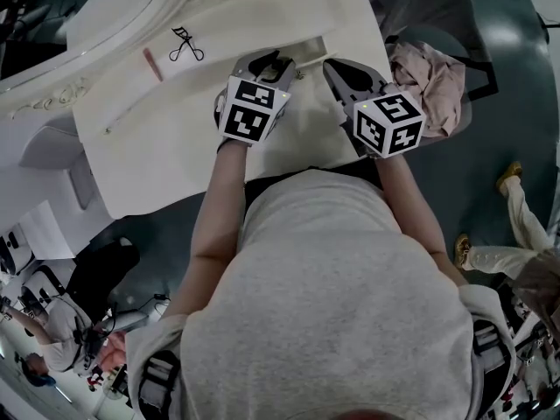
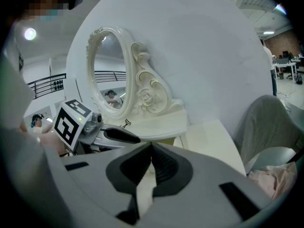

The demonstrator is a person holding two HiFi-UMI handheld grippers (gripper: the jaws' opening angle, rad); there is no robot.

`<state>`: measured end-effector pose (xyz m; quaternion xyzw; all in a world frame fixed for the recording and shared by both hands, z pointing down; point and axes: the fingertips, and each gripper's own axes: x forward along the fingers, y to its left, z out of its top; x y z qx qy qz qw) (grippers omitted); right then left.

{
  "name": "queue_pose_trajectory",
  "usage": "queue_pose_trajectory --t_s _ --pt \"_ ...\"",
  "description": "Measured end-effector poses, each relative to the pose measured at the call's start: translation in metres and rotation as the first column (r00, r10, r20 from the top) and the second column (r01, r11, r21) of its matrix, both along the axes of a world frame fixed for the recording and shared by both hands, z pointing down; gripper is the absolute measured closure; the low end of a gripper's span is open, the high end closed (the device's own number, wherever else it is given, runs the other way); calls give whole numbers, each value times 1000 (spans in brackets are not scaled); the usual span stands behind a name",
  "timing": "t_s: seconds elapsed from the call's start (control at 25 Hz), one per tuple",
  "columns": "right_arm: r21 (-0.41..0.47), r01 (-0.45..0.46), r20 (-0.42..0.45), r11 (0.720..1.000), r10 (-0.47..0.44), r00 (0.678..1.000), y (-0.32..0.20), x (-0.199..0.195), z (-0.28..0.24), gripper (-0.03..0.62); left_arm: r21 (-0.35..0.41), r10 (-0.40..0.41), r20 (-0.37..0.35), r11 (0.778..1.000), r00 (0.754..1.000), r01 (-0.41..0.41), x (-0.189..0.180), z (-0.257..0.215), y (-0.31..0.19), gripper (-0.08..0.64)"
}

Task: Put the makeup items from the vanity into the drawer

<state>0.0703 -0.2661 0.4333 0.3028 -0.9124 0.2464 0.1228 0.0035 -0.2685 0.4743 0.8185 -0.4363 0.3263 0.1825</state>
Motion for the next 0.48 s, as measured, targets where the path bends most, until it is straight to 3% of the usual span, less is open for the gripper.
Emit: queue_pose_trajectory --t_s 0.48 --pt "1 -14 -1 1000 14 1000 -2 4 0 584 13 24 -122 1000 992 -22 26 -11 -13 450"
